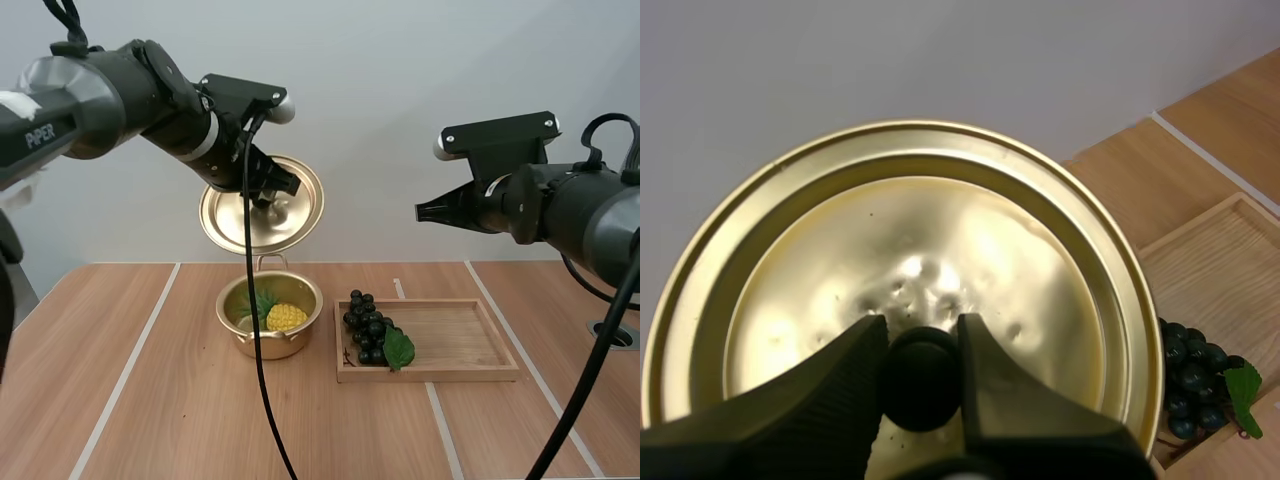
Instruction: Open the pot, put the pineapple inside, and close it
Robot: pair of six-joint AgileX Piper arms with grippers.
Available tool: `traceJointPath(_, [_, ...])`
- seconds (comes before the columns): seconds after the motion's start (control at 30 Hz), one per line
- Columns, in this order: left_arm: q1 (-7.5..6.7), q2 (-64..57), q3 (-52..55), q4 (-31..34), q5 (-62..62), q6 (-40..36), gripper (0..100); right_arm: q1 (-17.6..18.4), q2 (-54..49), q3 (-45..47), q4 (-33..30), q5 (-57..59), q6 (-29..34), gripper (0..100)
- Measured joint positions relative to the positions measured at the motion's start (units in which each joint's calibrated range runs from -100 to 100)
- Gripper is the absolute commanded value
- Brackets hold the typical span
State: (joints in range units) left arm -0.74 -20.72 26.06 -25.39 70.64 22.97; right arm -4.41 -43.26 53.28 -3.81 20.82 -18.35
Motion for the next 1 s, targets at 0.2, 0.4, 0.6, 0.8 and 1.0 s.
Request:
traceJointPath(0.2, [0.00,4.63,1.60,0.00,1.11,0.19,0,0.00,0.00,0.57,0.00,0.00,0.00,0])
traceJointPath(0.4, [0.00,8.07,2.42,0.00,2.25,0.30,0,0.00,0.00,0.57,0.00,0.00,0.00,0])
traceJointPath(0.6, [0.00,10.48,4.68,0.10,0.16,0.30,0,0.00,0.00,0.57,0.00,0.00,0.00,0])
traceJointPath(0.8, [0.00,13.31,5.44,0.47,-1.03,0.30,0,0.00,0.00,0.57,0.00,0.00,0.00,0])
traceJointPath(1.0, [0.00,15.74,5.58,0.46,-1.82,0.88,0,0.00,0.00,0.57,0.00,0.00,0.00,0])
